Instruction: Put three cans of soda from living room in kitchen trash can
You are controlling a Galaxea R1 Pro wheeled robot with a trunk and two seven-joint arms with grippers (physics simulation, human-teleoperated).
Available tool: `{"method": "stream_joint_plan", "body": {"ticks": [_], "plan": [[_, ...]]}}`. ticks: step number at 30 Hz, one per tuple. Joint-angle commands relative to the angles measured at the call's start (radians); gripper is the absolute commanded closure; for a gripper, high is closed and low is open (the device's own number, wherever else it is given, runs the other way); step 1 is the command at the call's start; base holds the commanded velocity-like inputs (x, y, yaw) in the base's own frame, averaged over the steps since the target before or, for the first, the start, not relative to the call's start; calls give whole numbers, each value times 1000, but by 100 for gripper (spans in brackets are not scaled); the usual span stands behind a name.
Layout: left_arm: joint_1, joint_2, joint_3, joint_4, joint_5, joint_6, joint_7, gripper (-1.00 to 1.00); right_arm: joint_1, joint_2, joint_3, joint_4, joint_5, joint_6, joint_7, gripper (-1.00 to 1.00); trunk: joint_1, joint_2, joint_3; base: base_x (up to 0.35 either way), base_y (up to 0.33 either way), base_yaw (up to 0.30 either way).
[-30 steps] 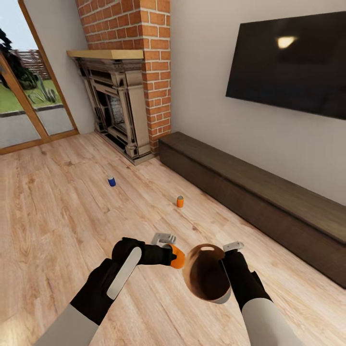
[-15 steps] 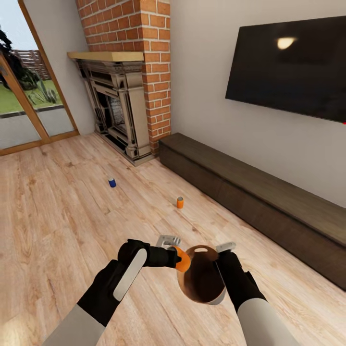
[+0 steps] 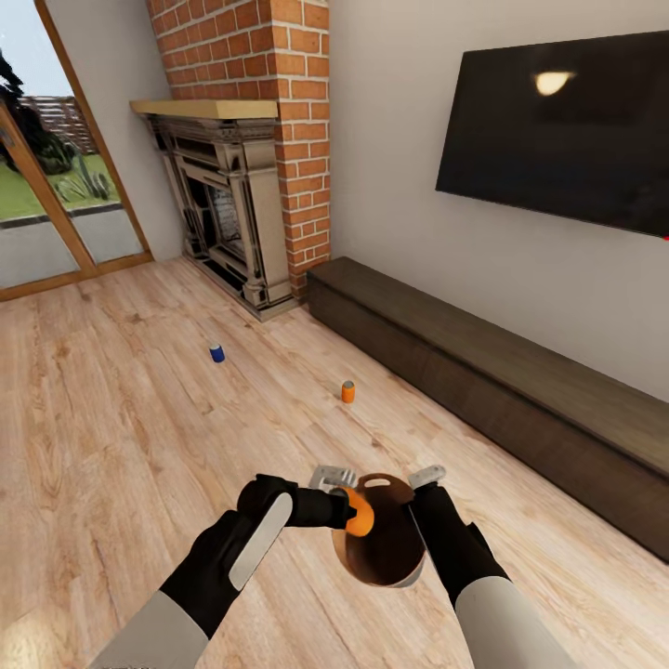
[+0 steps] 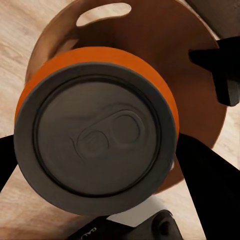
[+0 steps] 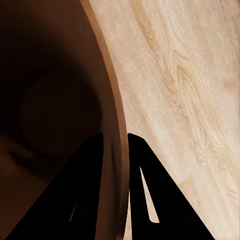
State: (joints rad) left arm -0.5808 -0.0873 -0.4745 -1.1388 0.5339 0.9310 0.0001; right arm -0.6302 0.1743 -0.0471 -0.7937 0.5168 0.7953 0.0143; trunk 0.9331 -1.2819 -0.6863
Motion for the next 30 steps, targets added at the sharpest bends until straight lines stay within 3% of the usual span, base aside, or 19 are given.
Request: {"method": "stream_joint_plan", "body": {"ticks": [1,4,13,17,30], "plan": [[0,-2,0,9,2,-7,-1,100,0,0,0,-1,-6,1,5,100,0,0,0,0,0,0],[0,-12,-1,40,1,-23,-2,100,0,0,3,-2,-10,3,7,100,0,0,0,0,0,0],[-1,-24,-1,97,-1,-106,-2,100,0,0,93,-4,-133,10,5,100,0,0,0,0,0,0],[-1,-26,-1,108,-2,-125,-2,100,0,0,111,-4,-177,12,5,100,0,0,0,0,0,0],[-4,-40,-1,195,-7,-184,7,100,0,0,123,-4,-204,14,7,100,0,0,0,0,0,0]]}}
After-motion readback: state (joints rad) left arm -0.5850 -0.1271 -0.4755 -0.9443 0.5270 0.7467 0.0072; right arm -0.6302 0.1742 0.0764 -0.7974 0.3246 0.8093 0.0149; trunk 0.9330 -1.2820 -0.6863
